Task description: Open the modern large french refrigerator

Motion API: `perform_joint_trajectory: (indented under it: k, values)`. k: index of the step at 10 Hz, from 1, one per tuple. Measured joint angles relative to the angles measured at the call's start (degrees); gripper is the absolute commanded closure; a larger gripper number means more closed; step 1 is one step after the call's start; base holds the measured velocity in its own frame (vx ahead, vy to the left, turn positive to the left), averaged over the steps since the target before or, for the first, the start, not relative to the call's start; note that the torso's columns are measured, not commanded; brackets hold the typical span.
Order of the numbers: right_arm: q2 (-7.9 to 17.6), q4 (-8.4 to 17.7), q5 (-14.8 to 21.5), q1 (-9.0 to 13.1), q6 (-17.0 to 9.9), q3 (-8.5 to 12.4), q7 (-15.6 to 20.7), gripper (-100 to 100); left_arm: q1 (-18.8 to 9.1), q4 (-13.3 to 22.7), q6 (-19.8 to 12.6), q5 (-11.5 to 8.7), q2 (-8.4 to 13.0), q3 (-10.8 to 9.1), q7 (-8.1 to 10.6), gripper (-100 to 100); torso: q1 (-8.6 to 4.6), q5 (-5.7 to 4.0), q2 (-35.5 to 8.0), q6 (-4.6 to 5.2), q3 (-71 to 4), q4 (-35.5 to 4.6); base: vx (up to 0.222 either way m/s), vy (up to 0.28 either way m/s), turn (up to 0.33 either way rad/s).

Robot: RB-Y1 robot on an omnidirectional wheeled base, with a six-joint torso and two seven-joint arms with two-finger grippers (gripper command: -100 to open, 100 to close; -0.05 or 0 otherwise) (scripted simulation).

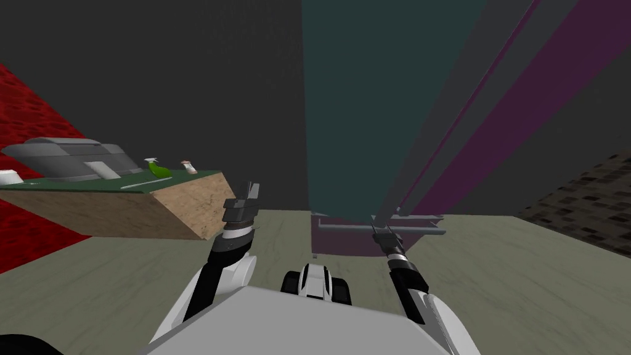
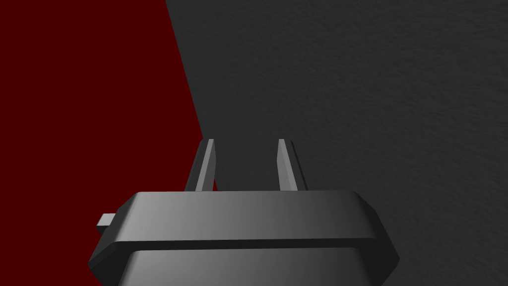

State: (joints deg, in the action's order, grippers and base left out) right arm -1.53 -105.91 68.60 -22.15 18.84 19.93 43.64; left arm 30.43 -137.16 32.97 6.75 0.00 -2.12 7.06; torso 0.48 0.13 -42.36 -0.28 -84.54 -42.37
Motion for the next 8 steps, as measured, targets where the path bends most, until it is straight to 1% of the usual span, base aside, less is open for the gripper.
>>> perform_joint_trajectory:
  k: [3, 4, 5, 7, 8]
  values:
    - [-0.58, -0.46, -0.25, -0.16, -2.33, 1.21, 0.12, 100, 0.0, 0.0, 0.0, 0.0, 0.0, 0.0, 0.0, 0, -0.1, 0.06, 0.0, 0.0, -0.02, -0.07, -0.102, 0.229, -0.165]
    - [-0.9, -0.42, -0.49, 0.08, -2.79, 1.84, 0.49, 100, 0.0, 0.0, 0.0, 0.0, 0.0, 0.0, 0.0, 0, -0.05, 0.05, -0.07, 0.06, 0.03, -0.06, -0.06, 0.114, -0.072]
    - [-1.02, -0.15, -0.5, -0.2, -3.02, 2.0, 0.57, 100, 0.0, 0.0, 0.0, 0.0, 0.01, -0.01, 0.0, 0, -0.47, 0.04, 0.14, -0.01, -0.1, -0.1, -0.03, 0.125, -0.126]
    - [-0.95, 0.65, -0.9, 0.83, -3.56, 3.1, 1.01, 100, 0.01, 0.0, 0.0, 0.0, 0.0, 0.0, 0.0, 0, -0.17, 0.0, 0.13, 0.34, -0.08, 0.06, -0.043, 0.253, -0.233]
    - [-0.78, 0.49, -0.93, 1.04, -4.52, 3.45, 0.89, 100, 0.01, -0.01, 0.0, 0.0, 0.0, 0.0, 0.0, 0, -0.09, 0.01, -0.06, 0.32, 0.04, 0.02, -0.066, 0.259, -0.184]
